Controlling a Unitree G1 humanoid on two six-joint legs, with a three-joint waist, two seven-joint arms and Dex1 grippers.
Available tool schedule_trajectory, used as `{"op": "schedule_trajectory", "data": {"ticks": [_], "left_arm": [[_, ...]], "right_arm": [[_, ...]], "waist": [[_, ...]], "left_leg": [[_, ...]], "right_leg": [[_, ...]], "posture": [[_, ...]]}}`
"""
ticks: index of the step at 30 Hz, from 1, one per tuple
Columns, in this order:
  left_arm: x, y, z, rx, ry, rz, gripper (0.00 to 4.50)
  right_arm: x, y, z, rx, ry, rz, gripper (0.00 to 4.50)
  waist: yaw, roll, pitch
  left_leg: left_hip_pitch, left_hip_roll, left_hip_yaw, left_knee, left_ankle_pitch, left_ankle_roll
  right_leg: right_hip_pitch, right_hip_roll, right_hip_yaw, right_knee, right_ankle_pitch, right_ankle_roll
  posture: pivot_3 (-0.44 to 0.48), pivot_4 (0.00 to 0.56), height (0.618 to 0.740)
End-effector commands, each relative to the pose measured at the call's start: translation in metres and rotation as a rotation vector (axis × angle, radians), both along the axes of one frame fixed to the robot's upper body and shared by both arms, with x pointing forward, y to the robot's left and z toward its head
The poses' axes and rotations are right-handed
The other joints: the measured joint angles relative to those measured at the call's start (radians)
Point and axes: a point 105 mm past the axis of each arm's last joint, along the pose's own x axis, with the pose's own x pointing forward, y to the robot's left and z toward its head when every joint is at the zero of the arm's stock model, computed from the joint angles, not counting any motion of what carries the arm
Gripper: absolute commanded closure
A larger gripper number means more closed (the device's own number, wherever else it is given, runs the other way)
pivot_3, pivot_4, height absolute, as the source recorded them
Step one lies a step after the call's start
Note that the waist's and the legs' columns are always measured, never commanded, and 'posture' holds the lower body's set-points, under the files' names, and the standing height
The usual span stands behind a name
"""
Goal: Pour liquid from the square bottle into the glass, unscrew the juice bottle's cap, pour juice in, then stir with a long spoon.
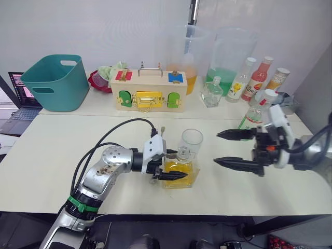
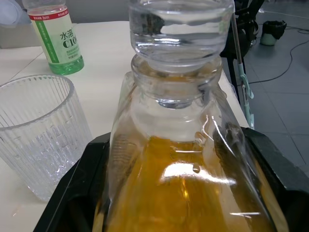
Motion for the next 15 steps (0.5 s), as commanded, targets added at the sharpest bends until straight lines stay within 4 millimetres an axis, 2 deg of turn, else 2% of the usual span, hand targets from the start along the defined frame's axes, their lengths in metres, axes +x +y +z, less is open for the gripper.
{"op": "schedule_trajectory", "data": {"ticks": [1, 7, 15], "left_arm": [[-0.007, -0.005, 0.012, -0.026, -0.06, -0.053, 1.7], [-0.008, -0.006, 0.011, -0.022, -0.059, -0.072, 1.7], [-0.008, -0.006, 0.011, -0.021, -0.056, -0.079, 1.7]], "right_arm": [[0.001, 0.024, 0.011, 0.049, -0.083, 0.026, 0.0], [0.0, 0.054, -0.001, 0.054, -0.064, 0.071, 0.0], [0.001, 0.061, -0.007, 0.052, -0.064, 0.074, 0.0]], "waist": [[-0.003, 0.0, 0.0], [-0.002, 0.0, 0.0], [-0.002, 0.0, 0.0]], "left_leg": [[0.0, 0.0, 0.0, 0.0, 0.0, 0.0], [0.0, -0.001, 0.0, 0.001, 0.0, 0.0], [0.0, -0.001, 0.0, 0.001, 0.0, 0.0]], "right_leg": [[0.0, 0.0, 0.0, 0.0, 0.0, 0.0], [-0.001, 0.0, 0.0, 0.005, 0.0, 0.0], [-0.001, 0.001, 0.0, 0.006, 0.0, 0.0]], "posture": [[0.0, 0.15, 0.74], [0.0, 0.15, 0.74], [0.0, 0.15, 0.74]]}}
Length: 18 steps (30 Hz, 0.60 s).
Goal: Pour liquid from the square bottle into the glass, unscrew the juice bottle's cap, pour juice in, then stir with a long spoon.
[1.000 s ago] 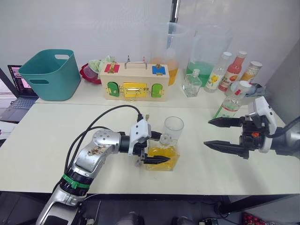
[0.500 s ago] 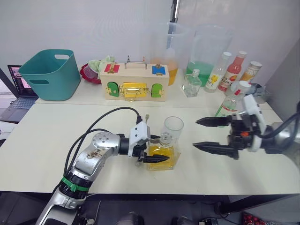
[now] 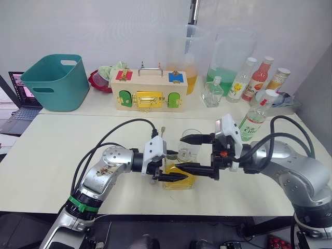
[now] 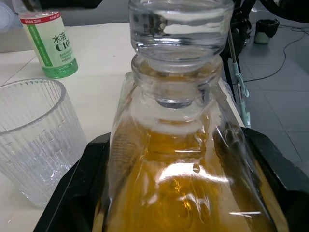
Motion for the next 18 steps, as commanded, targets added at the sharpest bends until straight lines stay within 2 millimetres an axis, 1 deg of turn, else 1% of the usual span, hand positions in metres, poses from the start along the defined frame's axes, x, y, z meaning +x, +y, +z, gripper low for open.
{"op": "schedule_trajectory", "data": {"ticks": [1, 3, 11, 12, 18], "left_arm": [[-0.005, -0.0065, 0.0115, -0.029, -0.041, -0.051, 1.7], [-0.0058, -0.0077, 0.0113, -0.027, -0.035, -0.058, 1.7], [-0.0054, -0.0101, 0.0122, -0.029, -0.035, -0.06, 1.7], [-0.0054, -0.0101, 0.0122, -0.028, -0.035, -0.06, 1.7], [-0.0058, -0.0094, 0.0102, -0.018, -0.033, -0.058, 1.7]], "right_arm": [[-0.0035, 0.0069, 0.0029, 0.004, -0.043, 0.021, 0.0], [-0.0017, 0.0103, -0.0005, 0.002, -0.047, 0.022, 0.54], [-0.0007, 0.0145, -0.0052, -0.01, -0.076, 0.033, 3.22], [-0.0004, 0.0149, -0.0057, -0.009, -0.077, 0.033, 3.42], [-0.0007, 0.0157, -0.0053, 0.017, -0.064, 0.038, 3.42]], "waist": [[-0.001, 0.0, 0.0], [-0.001, 0.0, 0.0], [-0.001, 0.0, 0.0], [-0.001, 0.0, 0.0], [-0.002, 0.0, 0.0]], "left_leg": [[0.0, 0.0, 0.0, 0.0, 0.0, 0.0], [0.0, 0.0, 0.0, 0.0, 0.0, 0.0], [0.0, 0.0, 0.0, 0.0, 0.0, 0.0], [0.0, 0.0, 0.0, 0.0, 0.0, 0.0], [0.0, 0.0, 0.0, 0.0, 0.0, 0.0]], "right_leg": [[0.0, 0.0, 0.0, 0.0, 0.0, 0.0], [0.0, 0.0, 0.0, 0.0, 0.0, 0.0], [0.0, 0.0, 0.0, 0.0, 0.0, 0.0], [0.0, 0.0, 0.0, 0.0, 0.0, 0.0], [0.0, 0.001, 0.0, 0.0, 0.0, 0.0]], "posture": [[0.0, 0.15, 0.74], [0.0, 0.15, 0.74], [0.0, 0.15, 0.74], [0.0, 0.15, 0.74], [0.0, 0.15, 0.74]]}}
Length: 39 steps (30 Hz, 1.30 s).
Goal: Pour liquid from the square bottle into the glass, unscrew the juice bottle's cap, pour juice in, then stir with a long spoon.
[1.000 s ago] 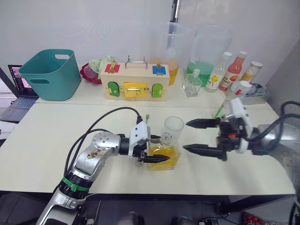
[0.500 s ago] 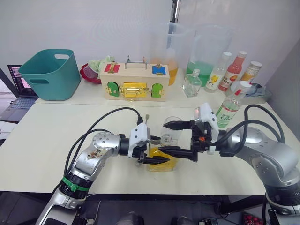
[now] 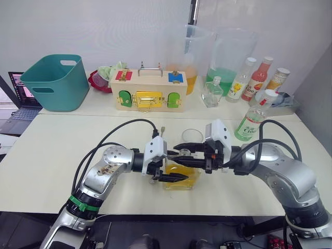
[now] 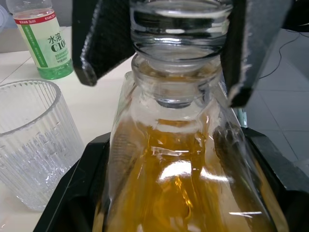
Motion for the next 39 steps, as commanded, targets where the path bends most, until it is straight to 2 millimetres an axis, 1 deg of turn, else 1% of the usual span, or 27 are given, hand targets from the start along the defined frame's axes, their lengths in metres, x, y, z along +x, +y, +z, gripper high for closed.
{"op": "schedule_trajectory", "data": {"ticks": [1, 5, 9, 12, 16, 18, 20, 23, 24, 27, 30, 33, 37, 39], "left_arm": [[-0.006, -0.008, 0.01, -0.013, -0.039, -0.044, 1.7], [-0.004, -0.008, 0.006, 0.005, -0.046, -0.037, 1.7], [-0.004, -0.006, 0.002, 0.027, -0.037, -0.039, 1.7], [-0.005, -0.006, 0.0, 0.032, -0.028, -0.045, 1.7], [-0.007, -0.007, 0.0, 0.031, -0.026, -0.061, 1.7], [-0.007, -0.006, 0.001, 0.031, -0.022, -0.066, 1.7], [-0.007, -0.006, 0.001, 0.031, -0.02, -0.068, 1.7], [-0.005, -0.005, 0.0, 0.035, -0.014, -0.069, 1.7], [-0.005, -0.005, 0.0, 0.036, -0.013, -0.069, 1.7], [-0.005, -0.006, -0.001, 0.037, -0.012, -0.072, 1.7], [-0.004, -0.007, -0.002, 0.042, -0.009, -0.072, 1.7], [-0.003, -0.007, -0.002, 0.045, -0.011, -0.071, 1.7], [-0.003, -0.006, -0.002, 0.045, -0.013, -0.067, 1.7], [-0.003, -0.006, -0.002, 0.045, -0.013, -0.067, 1.7]], "right_arm": [[-0.006, 0.003, 0.006, 0.031, -0.023, 0.031, 3.42], [-0.006, 0.001, 0.004, 0.052, 0.045, 0.02, 3.42], [-0.002, -0.001, 0.003, 0.04, 0.071, -0.013, 3.42], [0.0, -0.001, 0.009, 0.048, 0.017, -0.01, 3.42], [-0.005, -0.001, 0.015, 0.039, -0.037, 0.039, 3.42], [-0.008, 0.0, 0.025, 0.076, -0.058, 0.056, 3.42], [-0.009, 0.001, 0.029, 0.093, -0.066, 0.062, 3.42], [-0.017, 0.001, 0.047, 0.13, -0.123, 0.1, 3.42], [-0.018, 0.001, 0.05, 0.137, -0.132, 0.106, 3.42], [-0.019, 0.0, 0.055, 0.15, -0.145, 0.108, 3.42], [-0.025, -0.004, 0.063, 0.167, -0.147, 0.129, 3.42], [-0.026, -0.005, 0.065, 0.175, -0.139, 0.128, 3.42], [-0.01, -0.03, 0.07, 0.177, -0.146, 0.013, 3.42], [-0.009, -0.033, 0.071, 0.173, -0.148, 0.001, 3.42]], "waist": [[0.0, 0.0, 0.0], [-0.001, 0.0, 0.0], [0.0, 0.0, 0.0], [0.0, 0.0, 0.0], [0.0, 0.0, 0.0], [0.0, 0.0, 0.0], [0.0, 0.0, 0.0], [-0.001, 0.0, 0.0], [-0.001, 0.0, 0.0], [-0.002, 0.0, 0.0], [0.001, 0.0, 0.0], [0.001, 0.0, 0.0], [0.003, 0.0, 0.0], [0.002, 0.0, 0.0]], "left_leg": [[0.0, 0.0, 0.0, 0.0, 0.0, 0.0], [0.0, 0.0, 0.0, 0.0, 0.0, 0.0], [0.0, 0.0, 0.0, 0.0, 0.0, 0.0], [0.0, 0.0, 0.0, 0.0, 0.0, 0.0], [0.0, 0.0, 0.0, 0.0, 0.0, 0.0], [0.0, 0.0, 0.0, 0.0, 0.0, 0.0], [0.0, 0.0, 0.0, 0.0, 0.0, 0.0], [0.0, 0.0, 0.0, 0.0, 0.0, 0.0], [0.0, 0.0, 0.0, 0.0, 0.0, 0.0], [0.0, 0.0, 0.0, 0.0, 0.0, 0.0], [0.0, 0.0, -0.001, 0.0, 0.0, 0.0], [0.0, 0.0, -0.001, 0.0, 0.0, 0.0], [0.0, 0.0, -0.001, 0.0, 0.0, 0.0], [0.0, -0.001, -0.001, 0.0, 0.0, 0.0]], "right_leg": [[0.0, 0.0, 0.0, 0.0, 0.0, 0.0], [0.0, 0.0, 0.0, 0.0, 0.0, 0.0], [0.0, 0.0, 0.0, 0.0, 0.0, 0.0], [0.0, 0.0, 0.0, 0.0, 0.0, 0.0], [0.0, 0.0, 0.0, 0.0, 0.0, 0.0], [0.0, 0.0, 0.0, 0.0, 0.0, 0.0], [0.0, 0.0, 0.0, 0.0, 0.0, 0.0], [0.0, 0.0, 0.0, 0.0, 0.0, 0.0], [-0.001, 0.0, 0.0, 0.0, 0.0, 0.0], [-0.001, 0.0, 0.001, 0.0, 0.0, 0.0], [0.0, 0.0, 0.0, 0.0, 0.0, 0.0], [0.0, 0.0, 0.0, 0.0, 0.0, 0.0], [0.0, 0.0, 0.0, 0.0, 0.0, 0.0], [0.001, 0.0, 0.0, 0.0, 0.0, 0.0]], "posture": [[0.0, 0.15, 0.74], [0.0, 0.15, 0.74], [0.0, 0.15, 0.74], [0.0, 0.15, 0.74], [0.0, 0.15, 0.74], [0.0, 0.15, 0.74], [0.0, 0.15, 0.74], [0.0, 0.15, 0.74], [0.0, 0.15, 0.74], [0.0, 0.15, 0.74], [0.0, 0.15, 0.74], [0.0, 0.15, 0.74], [0.0, 0.15, 0.74], [0.0, 0.15, 0.74]]}}
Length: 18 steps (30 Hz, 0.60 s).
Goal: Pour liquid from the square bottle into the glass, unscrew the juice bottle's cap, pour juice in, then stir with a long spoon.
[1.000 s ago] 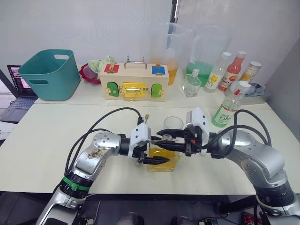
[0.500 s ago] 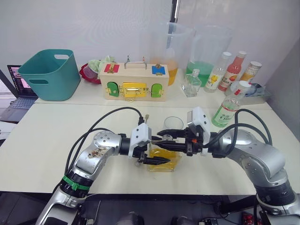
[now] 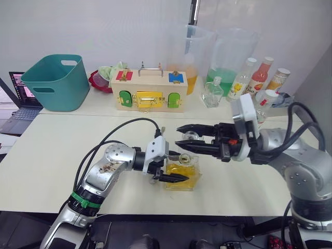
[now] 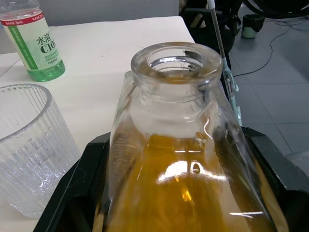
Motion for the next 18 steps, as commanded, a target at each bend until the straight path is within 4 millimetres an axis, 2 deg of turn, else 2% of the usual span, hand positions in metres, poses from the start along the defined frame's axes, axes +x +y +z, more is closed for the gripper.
{"op": "schedule_trajectory", "data": {"ticks": [1, 4, 6, 8, 12, 16, 18], "left_arm": [[-0.003, -0.004, 0.0, 0.005, -0.006, -0.023, 1.7], [-0.001, -0.006, 0.004, -0.033, -0.013, -0.003, 1.7], [0.0, -0.007, 0.006, -0.046, -0.014, 0.009, 1.7], [-0.003, -0.009, 0.007, -0.054, 0.009, 0.0, 1.7], [-0.003, -0.01, 0.009, -0.065, 0.017, 0.005, 1.7], [-0.003, -0.011, 0.009, -0.065, 0.019, 0.006, 1.7], [-0.001, -0.011, 0.011, -0.068, 0.012, 0.014, 1.7]], "right_arm": [[0.018, -0.039, 0.009, 0.021, -0.037, -0.162, 3.42], [0.045, -0.125, 0.006, 0.02, -0.018, -0.496, 3.42], [0.048, -0.143, 0.003, 0.015, -0.006, -0.551, 3.42], [0.057, -0.185, -0.01, -0.015, 0.002, -0.717, 3.42], [0.063, -0.226, -0.017, 0.024, -0.006, -0.881, 3.42], [0.066, -0.234, -0.017, 0.041, -0.017, -0.911, 3.42], [0.071, -0.264, -0.029, 0.034, -0.015, -1.043, 3.42]], "waist": [[0.002, 0.0, 0.0], [0.013, 0.0, 0.0], [0.01, 0.0, 0.0], [0.0, 0.002, -0.001], [-0.003, 0.003, -0.002], [-0.003, 0.004, -0.001], [-0.002, 0.004, -0.001]], "left_leg": [[0.0, 0.0, 0.0, 0.0, 0.0, 0.0], [0.0, -0.001, 0.0, 0.0, 0.001, 0.002], [-0.001, -0.002, 0.001, 0.001, 0.001, 0.007], [0.0, -0.002, 0.002, 0.0, 0.002, 0.009], [0.001, -0.001, 0.003, 0.0, 0.003, 0.009], [0.001, -0.001, 0.003, 0.001, 0.003, 0.009], [0.001, -0.001, 0.003, 0.001, 0.003, 0.009]], "right_leg": [[0.0, 0.0, 0.0, 0.0, 0.0, 0.0], [0.002, 0.0, -0.001, -0.001, 0.0, 0.0], [0.002, 0.0, 0.004, -0.002, -0.001, 0.002], [0.001, 0.0, 0.008, -0.002, -0.002, 0.003], [0.001, 0.001, 0.008, 0.0, -0.002, 0.003], [0.0, 0.0, 0.009, 0.0, -0.002, 0.003], [0.0, 0.0, 0.009, 0.0, -0.002, 0.003]], "posture": [[0.0, 0.15, 0.74], [0.0, 0.15, 0.74], [0.0, 0.15, 0.74], [0.0, 0.15, 0.74], [0.0, 0.15, 0.74], [0.0, 0.15, 0.74], [0.0, 0.15, 0.74]]}}
